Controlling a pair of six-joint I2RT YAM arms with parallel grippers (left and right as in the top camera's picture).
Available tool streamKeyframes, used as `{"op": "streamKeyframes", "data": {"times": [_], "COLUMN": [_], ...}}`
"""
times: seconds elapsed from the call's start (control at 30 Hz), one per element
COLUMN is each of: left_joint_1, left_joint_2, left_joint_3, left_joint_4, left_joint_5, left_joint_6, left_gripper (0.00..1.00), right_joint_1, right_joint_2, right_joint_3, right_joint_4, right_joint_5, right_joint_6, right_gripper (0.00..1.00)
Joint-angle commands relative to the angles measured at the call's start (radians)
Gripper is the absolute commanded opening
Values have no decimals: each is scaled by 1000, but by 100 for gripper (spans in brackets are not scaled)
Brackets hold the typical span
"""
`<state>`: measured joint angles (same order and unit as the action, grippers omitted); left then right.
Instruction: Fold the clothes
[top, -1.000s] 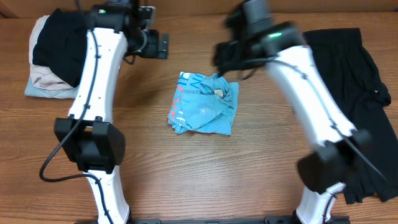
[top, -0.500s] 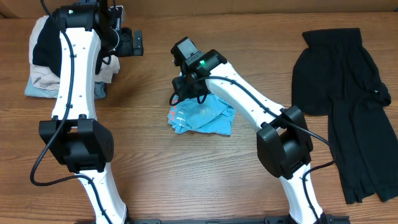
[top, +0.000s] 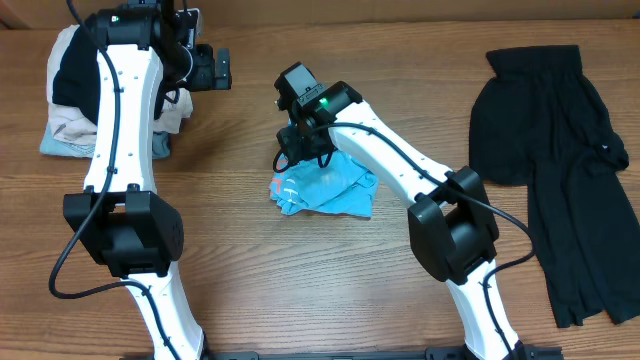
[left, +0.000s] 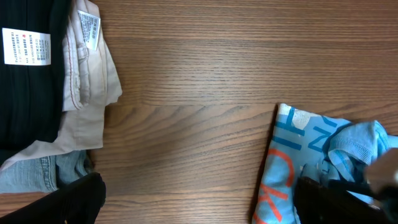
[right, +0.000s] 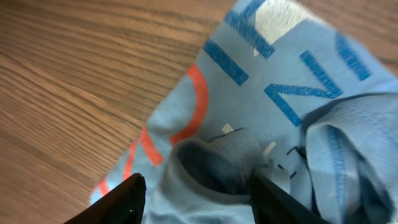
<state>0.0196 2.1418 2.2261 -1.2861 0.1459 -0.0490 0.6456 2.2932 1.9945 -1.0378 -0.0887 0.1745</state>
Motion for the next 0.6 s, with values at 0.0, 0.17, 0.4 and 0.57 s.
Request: {"op": "streamKeyframes", "data": {"times": [0.0, 0.17, 0.4, 0.57], "left_joint_1": [-3, -3, -3, -3], "left_joint_2": [-3, -3, -3, -3], "left_joint_3": [0, 0, 0, 0], "left_joint_4": [5, 5, 5, 4], "left_joint_5": [0, 0, 1, 0], "left_joint_6": [27, 27, 27, 27], "left_gripper": [100, 100, 100, 100], "right_joint_1": [-1, -3, -33, -70], "right_joint_2": [23, 23, -15, -74], "right_joint_3": [2, 2, 97, 136], "right_joint_4": [7, 4, -156, -329], "right_joint_5": [10, 10, 9, 10], "right_joint_6": [-27, -26, 2, 28], "right_gripper": [51, 21, 4, 4]}}
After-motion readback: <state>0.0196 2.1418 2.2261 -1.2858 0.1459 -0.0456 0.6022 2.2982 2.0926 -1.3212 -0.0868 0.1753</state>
